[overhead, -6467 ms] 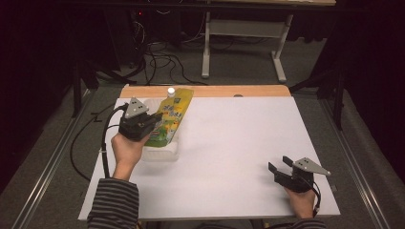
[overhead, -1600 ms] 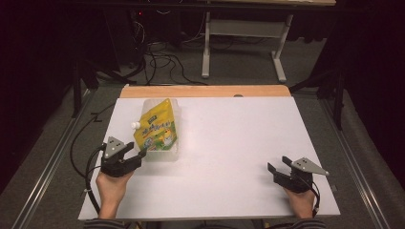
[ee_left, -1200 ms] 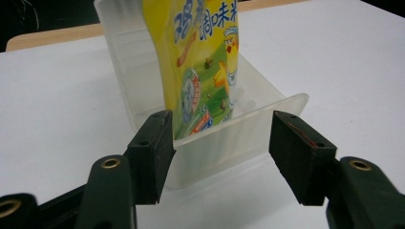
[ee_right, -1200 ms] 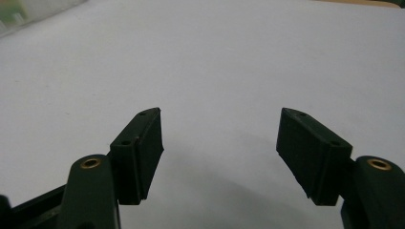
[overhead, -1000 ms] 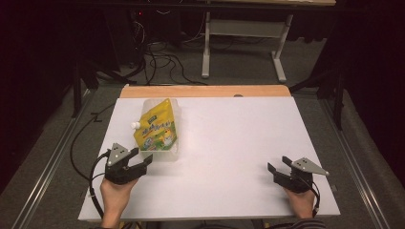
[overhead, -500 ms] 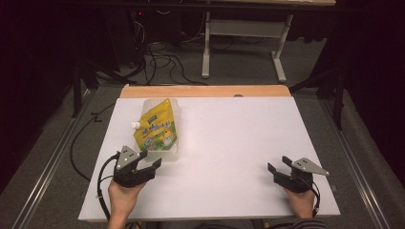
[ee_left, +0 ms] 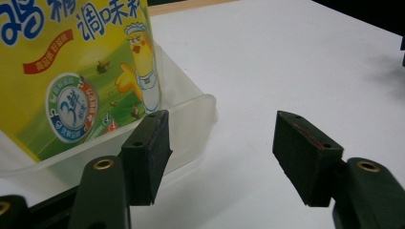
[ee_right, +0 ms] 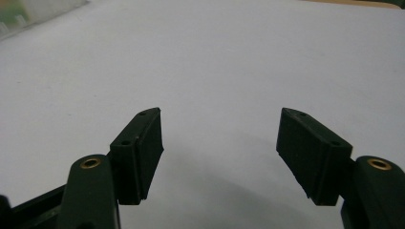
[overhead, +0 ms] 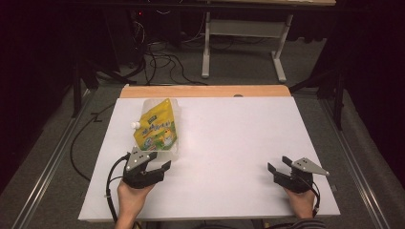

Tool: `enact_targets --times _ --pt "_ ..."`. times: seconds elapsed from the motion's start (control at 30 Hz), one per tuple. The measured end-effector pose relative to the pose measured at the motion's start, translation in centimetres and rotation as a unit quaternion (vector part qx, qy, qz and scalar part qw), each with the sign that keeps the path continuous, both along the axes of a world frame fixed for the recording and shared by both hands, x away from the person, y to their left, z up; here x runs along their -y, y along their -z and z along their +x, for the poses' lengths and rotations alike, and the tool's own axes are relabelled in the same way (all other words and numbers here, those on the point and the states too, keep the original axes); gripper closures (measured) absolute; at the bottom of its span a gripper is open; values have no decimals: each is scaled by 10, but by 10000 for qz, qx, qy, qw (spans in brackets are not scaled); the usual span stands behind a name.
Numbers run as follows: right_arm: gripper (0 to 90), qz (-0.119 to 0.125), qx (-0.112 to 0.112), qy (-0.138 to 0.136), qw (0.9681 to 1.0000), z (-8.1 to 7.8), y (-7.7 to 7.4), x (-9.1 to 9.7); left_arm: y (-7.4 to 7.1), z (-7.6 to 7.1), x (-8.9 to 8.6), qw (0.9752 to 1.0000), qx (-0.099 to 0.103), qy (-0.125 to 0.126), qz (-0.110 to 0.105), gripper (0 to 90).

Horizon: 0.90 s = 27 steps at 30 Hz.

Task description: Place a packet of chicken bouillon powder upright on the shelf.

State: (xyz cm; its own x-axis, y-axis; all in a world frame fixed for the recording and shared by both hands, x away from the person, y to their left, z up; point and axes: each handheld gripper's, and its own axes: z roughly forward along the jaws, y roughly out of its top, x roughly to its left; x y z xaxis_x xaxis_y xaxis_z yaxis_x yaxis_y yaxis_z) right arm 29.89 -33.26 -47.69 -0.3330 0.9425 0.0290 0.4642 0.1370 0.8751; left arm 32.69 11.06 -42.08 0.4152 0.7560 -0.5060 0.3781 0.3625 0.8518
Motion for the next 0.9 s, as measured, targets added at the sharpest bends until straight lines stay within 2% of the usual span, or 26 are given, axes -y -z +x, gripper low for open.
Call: enact_targets --times 0.33,0.9 --pt "332 -1 -9 5 10000 0 0 0 2 -1 11 9998 -24 154 -117 371" --pt "333 -35 -3 -9 10000 0 0 0 6 0 27 9995 -53 285 -138 382"
